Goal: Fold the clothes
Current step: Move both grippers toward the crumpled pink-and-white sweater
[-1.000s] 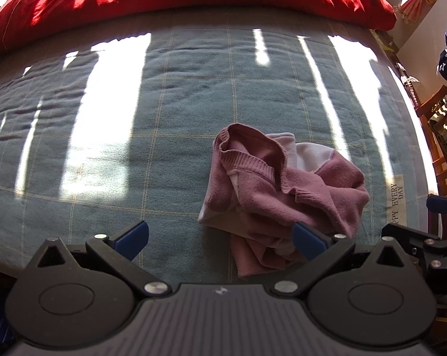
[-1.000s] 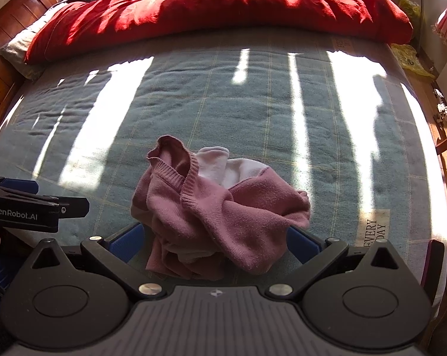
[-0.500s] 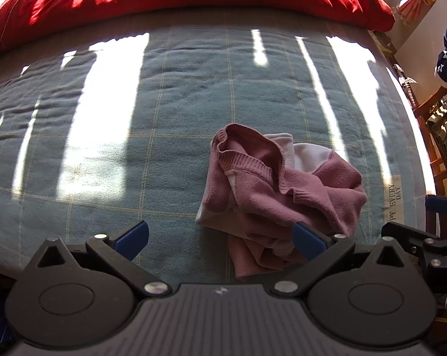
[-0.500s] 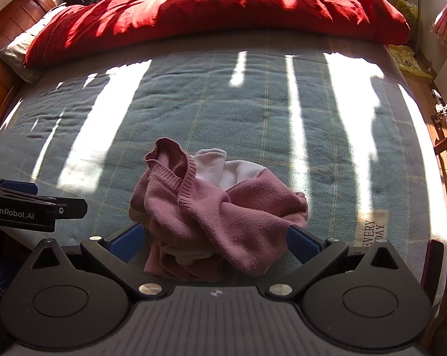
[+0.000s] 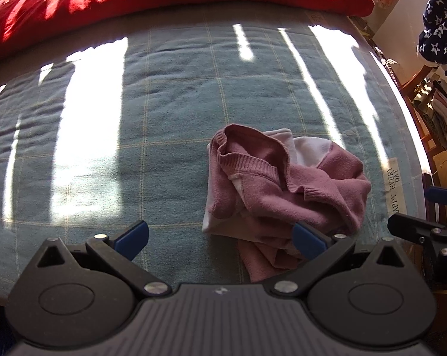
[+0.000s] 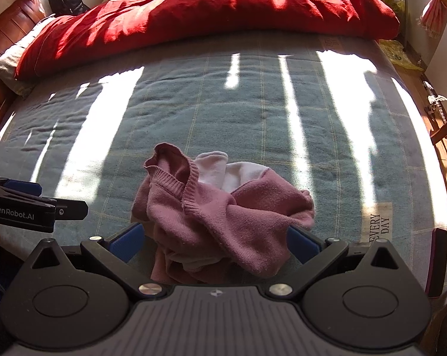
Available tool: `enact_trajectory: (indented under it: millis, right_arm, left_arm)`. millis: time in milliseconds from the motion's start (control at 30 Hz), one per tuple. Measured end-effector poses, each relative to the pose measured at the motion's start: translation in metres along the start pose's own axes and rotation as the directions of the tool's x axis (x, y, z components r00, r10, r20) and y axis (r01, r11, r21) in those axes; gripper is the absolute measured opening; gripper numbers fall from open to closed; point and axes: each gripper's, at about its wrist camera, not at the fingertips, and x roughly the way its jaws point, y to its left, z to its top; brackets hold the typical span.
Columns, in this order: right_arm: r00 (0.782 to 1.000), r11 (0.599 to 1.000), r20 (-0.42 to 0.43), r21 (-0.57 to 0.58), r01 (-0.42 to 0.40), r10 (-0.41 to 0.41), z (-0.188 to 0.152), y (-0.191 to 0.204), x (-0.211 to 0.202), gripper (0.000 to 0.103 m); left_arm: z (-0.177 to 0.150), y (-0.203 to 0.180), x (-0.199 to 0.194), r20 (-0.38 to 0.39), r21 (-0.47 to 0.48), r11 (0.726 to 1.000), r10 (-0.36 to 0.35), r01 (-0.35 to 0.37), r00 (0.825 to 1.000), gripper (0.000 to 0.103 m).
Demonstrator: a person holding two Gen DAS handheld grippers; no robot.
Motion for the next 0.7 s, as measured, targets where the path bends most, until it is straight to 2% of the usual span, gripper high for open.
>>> enact_trajectory:
  millis: [133, 233, 333, 533, 700]
  right_arm:
    - [0.999, 0.998, 0.008, 0.038, 0.046, -0.046, -0.007, 0.005, 0.001, 0.103]
    - [0.999, 0.997, 0.020, 0.070, 0.030, -0.032, -0.012, 0.006, -0.002, 0.103]
    - [1.000, 0.998, 0.009, 0.047, 0.030, -0.030, -0.014, 0.011, 0.000, 0.101]
    - [0.998, 0.991, -0.050, -0.136, 0.017, -0.024, -0.009, 0.019, 0.018, 0.087]
    - [0.993, 0.967, -0.112, -0.250, -0.046, 0.018, 0.002, 0.012, 0.039, 0.077]
  left_arm:
    - [-0.001, 0.006, 0.007, -0.003, 0.057, 0.998, -0.026, 0.027, 1.000, 0.102]
    - [-0.001, 0.009, 0.009, -0.005, 0.083, 0.996, -0.037, 0.037, 0.999, 0.102]
    - [0.000, 0.013, 0.014, -0.006, 0.081, 0.995, -0.051, 0.052, 0.999, 0.102]
    - [-0.001, 0.013, 0.027, -0.016, 0.050, 0.998, -0.030, 0.030, 0.999, 0.102]
    - [0.002, 0.002, 0.031, -0.024, 0.020, 1.000, 0.004, -0.003, 1.000, 0.102]
